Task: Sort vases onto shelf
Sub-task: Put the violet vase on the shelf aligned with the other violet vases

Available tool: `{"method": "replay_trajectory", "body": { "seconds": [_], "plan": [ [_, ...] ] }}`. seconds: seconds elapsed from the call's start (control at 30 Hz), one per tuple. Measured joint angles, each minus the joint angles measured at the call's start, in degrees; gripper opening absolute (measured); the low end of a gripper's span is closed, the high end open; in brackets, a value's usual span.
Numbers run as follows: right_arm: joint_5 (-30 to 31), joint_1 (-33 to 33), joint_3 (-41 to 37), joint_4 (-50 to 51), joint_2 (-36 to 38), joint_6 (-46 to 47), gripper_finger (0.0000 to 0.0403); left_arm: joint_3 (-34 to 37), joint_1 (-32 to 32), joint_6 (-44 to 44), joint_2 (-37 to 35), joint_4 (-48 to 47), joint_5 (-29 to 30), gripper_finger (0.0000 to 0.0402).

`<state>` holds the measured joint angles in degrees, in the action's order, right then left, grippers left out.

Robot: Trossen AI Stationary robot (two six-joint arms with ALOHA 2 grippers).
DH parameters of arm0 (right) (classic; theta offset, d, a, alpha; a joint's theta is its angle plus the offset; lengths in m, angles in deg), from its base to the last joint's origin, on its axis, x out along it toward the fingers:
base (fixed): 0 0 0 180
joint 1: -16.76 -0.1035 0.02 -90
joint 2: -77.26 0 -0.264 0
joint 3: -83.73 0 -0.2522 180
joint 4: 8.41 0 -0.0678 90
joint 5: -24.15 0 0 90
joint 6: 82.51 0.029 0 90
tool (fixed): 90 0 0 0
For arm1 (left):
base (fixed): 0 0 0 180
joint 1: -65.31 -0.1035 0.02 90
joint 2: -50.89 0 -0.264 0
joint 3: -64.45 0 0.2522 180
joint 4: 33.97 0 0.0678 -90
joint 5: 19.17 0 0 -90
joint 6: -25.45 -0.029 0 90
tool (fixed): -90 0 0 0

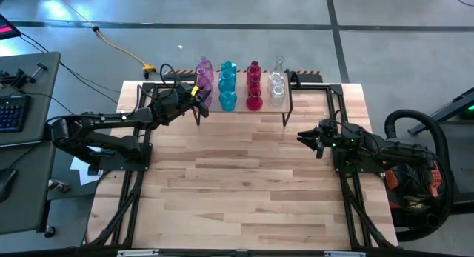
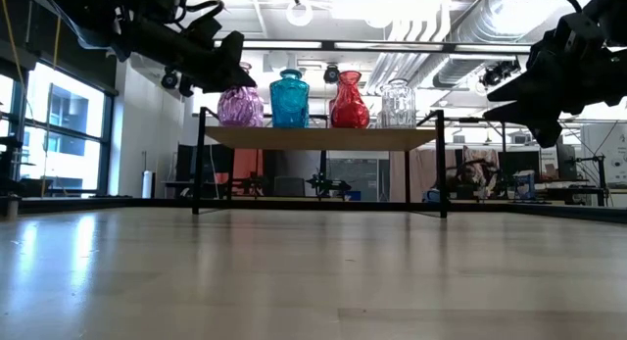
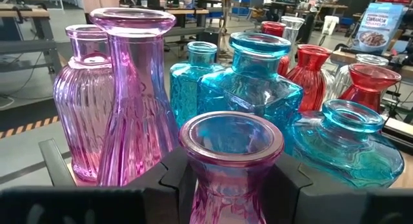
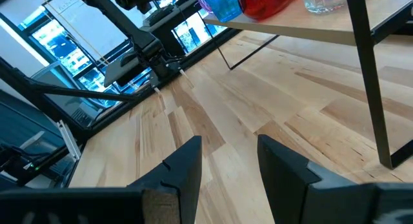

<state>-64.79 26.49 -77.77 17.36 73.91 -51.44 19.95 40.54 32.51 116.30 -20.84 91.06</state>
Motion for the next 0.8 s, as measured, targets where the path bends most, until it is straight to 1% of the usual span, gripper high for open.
{"method": "replay_trajectory", "body": {
  "seconds": [0.33,0.6,0.8],
  "plan": [
    [0.0,0.0,0.0,0.0,0.0,0.0,0.0132,0.0,0.0,1.5,0.0,-0.1,0.7,0.012],
    [0.0,0.0,0.0,0.0,0.0,0.0,0.0132,0.0,0.0,1.7,0.1,-0.6,0.6,0.0161],
    [0.0,0.0,0.0,0.0,0.0,0.0,0.0132,0.0,0.0,2.3,0.1,-0.3,0.6,0.0179]
  ]
}}
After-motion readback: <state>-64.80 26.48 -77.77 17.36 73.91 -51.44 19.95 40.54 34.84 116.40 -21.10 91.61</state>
